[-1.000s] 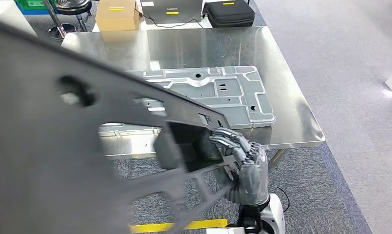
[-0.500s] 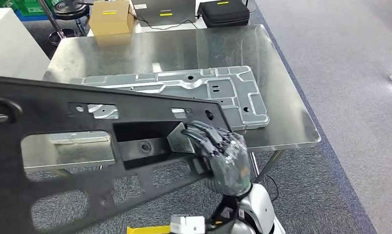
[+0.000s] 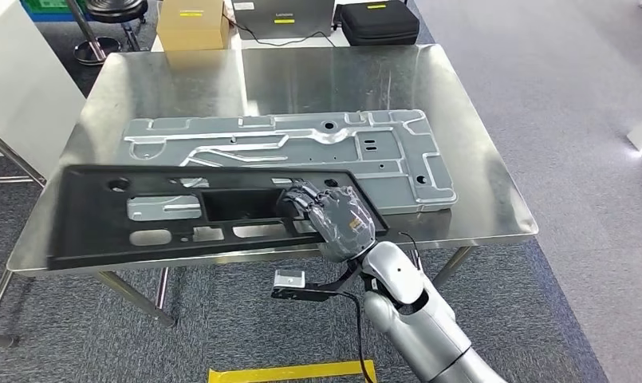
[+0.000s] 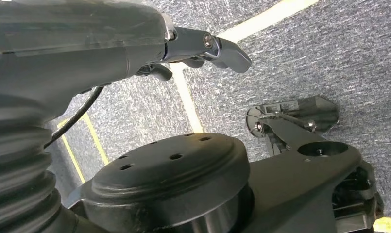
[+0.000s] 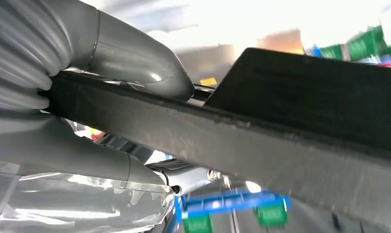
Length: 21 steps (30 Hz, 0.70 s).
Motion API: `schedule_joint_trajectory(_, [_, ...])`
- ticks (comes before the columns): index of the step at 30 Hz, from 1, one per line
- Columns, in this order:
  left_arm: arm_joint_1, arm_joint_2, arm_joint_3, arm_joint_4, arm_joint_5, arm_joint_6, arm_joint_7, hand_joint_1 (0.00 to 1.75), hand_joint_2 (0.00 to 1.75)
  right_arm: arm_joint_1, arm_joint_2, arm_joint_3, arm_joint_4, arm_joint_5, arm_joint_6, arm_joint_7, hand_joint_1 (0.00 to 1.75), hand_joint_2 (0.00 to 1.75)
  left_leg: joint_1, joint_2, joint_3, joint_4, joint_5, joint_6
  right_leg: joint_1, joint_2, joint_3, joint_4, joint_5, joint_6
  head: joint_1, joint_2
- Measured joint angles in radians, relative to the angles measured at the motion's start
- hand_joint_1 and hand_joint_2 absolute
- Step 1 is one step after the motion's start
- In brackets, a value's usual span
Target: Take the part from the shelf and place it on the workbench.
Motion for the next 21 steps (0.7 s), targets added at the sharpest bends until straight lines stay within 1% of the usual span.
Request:
schedule_joint_trajectory(1, [0.000, -0.001, 0.000, 0.000, -0.002, -0.002, 0.000, 0.00, 1.75, -0.014, -0.003, 0.000, 0.033, 0.003, 0.005, 0.001, 1.75, 1.75, -0.003, -0.001, 0.002, 0.000, -0.001, 0.001, 0.003, 0.000, 0.018, -0.047, 0.036, -0.008, 0.000, 0.000])
schedule_joint_trajectory(2, [0.001, -0.002, 0.000, 0.000, -0.004, -0.003, 0.000, 0.00, 1.75, -0.033, -0.006, 0.000, 0.068, 0.007, 0.009, 0.002, 1.75, 1.75, -0.005, -0.002, 0.004, 0.000, -0.002, 0.002, 0.009, 0.000, 0.048, -0.118, 0.076, -0.019, 0.000, 0.000])
schedule_joint_trajectory(3, [0.001, -0.004, 0.000, 0.000, -0.006, -0.005, 0.000, 0.00, 1.75, -0.053, -0.009, 0.000, 0.103, 0.012, 0.013, 0.003, 1.75, 1.75, -0.008, -0.002, 0.005, 0.001, -0.004, 0.001, 0.015, 0.000, 0.077, -0.187, 0.104, -0.030, -0.001, 0.000])
schedule_joint_trajectory(4, [0.000, -0.006, 0.000, 0.000, -0.009, -0.006, 0.000, 0.00, 1.75, -0.074, -0.012, 0.000, 0.137, 0.015, 0.017, 0.004, 1.75, 1.75, -0.010, -0.002, 0.004, 0.001, -0.005, -0.001, 0.019, -0.001, 0.099, -0.238, 0.120, -0.038, -0.001, 0.000])
schedule_joint_trajectory(5, [0.000, -0.006, 0.000, 0.000, -0.010, -0.006, 0.000, 0.00, 1.75, -0.093, -0.016, 0.000, 0.174, 0.020, 0.020, 0.007, 1.75, 1.75, -0.010, -0.003, 0.003, 0.000, -0.006, -0.004, 0.023, -0.002, 0.110, -0.265, 0.124, -0.043, -0.002, 0.000])
schedule_joint_trajectory(6, [0.000, -0.006, 0.000, 0.000, -0.012, -0.008, 0.000, 0.00, 1.75, -0.111, -0.019, 0.000, 0.209, 0.026, 0.023, 0.012, 1.75, 1.75, -0.010, -0.003, 0.002, -0.001, -0.007, -0.008, 0.025, -0.002, 0.113, -0.272, 0.121, -0.044, -0.002, 0.000])
schedule_joint_trajectory(8, [0.000, -0.004, 0.000, 0.000, -0.016, -0.011, 0.001, 0.00, 1.75, -0.143, -0.027, 0.000, 0.281, 0.037, 0.027, 0.022, 1.75, 1.75, -0.011, -0.002, 0.004, -0.001, -0.011, -0.016, 0.019, -0.003, 0.120, -0.287, 0.126, -0.045, -0.003, 0.000])
schedule_joint_trajectory(9, [-0.001, -0.004, 0.000, -0.001, -0.018, -0.013, 0.002, 0.00, 1.75, -0.158, -0.032, 0.000, 0.316, 0.041, 0.030, 0.025, 1.75, 1.75, -0.012, -0.002, -0.001, 0.013, -0.021, -0.022, 0.014, -0.005, 0.126, -0.295, 0.128, -0.046, -0.004, 0.000])
schedule_joint_trajectory(10, [-0.001, -0.002, 0.000, -0.001, -0.019, -0.015, 0.002, 0.00, 1.75, -0.172, -0.035, 0.000, 0.350, 0.044, 0.032, 0.029, 1.75, 1.75, -0.012, -0.002, -0.015, 0.045, -0.041, -0.028, 0.009, -0.006, 0.132, -0.304, 0.130, -0.047, -0.005, 0.000])
schedule_joint_trajectory(11, [0.000, -0.001, 0.000, -0.001, -0.020, -0.017, 0.003, 0.00, 1.75, -0.185, -0.038, 0.001, 0.380, 0.049, 0.033, 0.033, 1.75, 1.75, -0.010, -0.002, -0.038, 0.096, -0.067, -0.033, 0.007, -0.007, 0.135, -0.307, 0.131, -0.048, -0.007, 0.000])
schedule_joint_trajectory(12, [-0.001, 0.001, 0.000, -0.001, -0.020, -0.020, 0.003, 0.00, 1.75, -0.196, -0.041, 0.001, 0.410, 0.055, 0.033, 0.040, 1.75, 1.75, -0.008, -0.002, -0.068, 0.159, -0.095, -0.039, 0.006, -0.007, 0.137, -0.307, 0.130, -0.049, -0.009, 0.000])
schedule_joint_trajectory(13, [-0.003, 0.004, 0.000, -0.001, -0.019, -0.024, 0.003, 0.00, 1.75, -0.203, -0.045, 0.001, 0.437, 0.061, 0.030, 0.048, 1.75, 1.75, -0.007, -0.002, -0.095, 0.217, -0.115, -0.044, 0.005, -0.008, 0.138, -0.306, 0.128, -0.048, -0.009, 0.000])
schedule_joint_trajectory(14, [-0.004, 0.006, 0.000, -0.001, -0.018, -0.028, 0.003, 0.00, 1.75, -0.208, -0.048, 0.002, 0.459, 0.065, 0.024, 0.053, 1.75, 1.75, -0.005, -0.002, -0.111, 0.252, -0.121, -0.048, 0.004, -0.008, 0.139, -0.305, 0.126, -0.046, -0.009, 0.000])
schedule_joint_trajectory(15, [-0.005, 0.008, 0.000, -0.001, -0.018, -0.032, 0.003, 0.00, 1.75, -0.211, -0.053, 0.002, 0.477, 0.067, 0.018, 0.056, 1.75, 1.75, -0.004, -0.002, -0.110, 0.251, -0.107, -0.053, 0.001, -0.008, 0.141, -0.303, 0.124, -0.044, -0.009, 0.000])
schedule_joint_trajectory(16, [-0.005, 0.009, 0.000, -0.002, -0.018, -0.034, 0.005, 0.00, 1.75, -0.213, -0.056, 0.003, 0.489, 0.067, 0.012, 0.056, 1.75, 1.75, -0.001, -0.001, -0.091, 0.214, -0.075, -0.057, -0.001, -0.007, 0.142, -0.299, 0.121, -0.040, -0.009, 0.000])
schedule_joint_trajectory(17, [-0.004, 0.009, 0.000, -0.001, -0.018, -0.035, 0.006, 0.00, 1.75, -0.217, -0.058, 0.003, 0.496, 0.066, 0.007, 0.056, 1.75, 1.75, 0.003, -0.001, -0.063, 0.152, -0.040, -0.063, -0.004, -0.005, 0.143, -0.294, 0.116, -0.035, -0.009, 0.000])
schedule_joint_trajectory(18, [-0.002, 0.007, 0.000, -0.001, -0.019, -0.035, 0.008, 0.00, 1.75, -0.223, -0.060, 0.003, 0.501, 0.064, 0.005, 0.056, 1.75, 1.75, 0.006, 0.000, -0.037, 0.095, -0.014, -0.068, -0.004, -0.003, 0.141, -0.286, 0.111, -0.029, -0.010, 0.000])
schedule_joint_trajectory(19, [-0.001, 0.005, 0.000, -0.001, -0.019, -0.035, 0.010, 0.00, 1.75, -0.229, -0.062, 0.003, 0.504, 0.062, 0.005, 0.056, 1.75, 1.75, 0.008, -0.001, -0.016, 0.048, -0.006, -0.066, -0.003, 0.000, 0.136, -0.278, 0.107, -0.023, -0.013, 0.000])
schedule_joint_trajectory(20, [0.000, 0.004, 0.000, -0.001, -0.019, -0.034, 0.011, 0.00, 1.75, -0.235, -0.064, 0.003, 0.507, 0.061, 0.007, 0.056, 1.75, 1.75, 0.008, -0.003, -0.007, 0.024, -0.009, -0.058, 0.000, 0.002, 0.131, -0.273, 0.104, -0.018, -0.014, 0.000])
schedule_joint_trajectory(21, [0.000, 0.002, 0.000, -0.001, -0.019, -0.033, 0.012, 0.00, 1.75, -0.240, -0.066, 0.003, 0.510, 0.060, 0.011, 0.056, 1.75, 1.75, 0.006, -0.004, -0.005, 0.017, -0.018, -0.045, 0.003, 0.003, 0.126, -0.268, 0.104, -0.012, -0.016, 0.000])
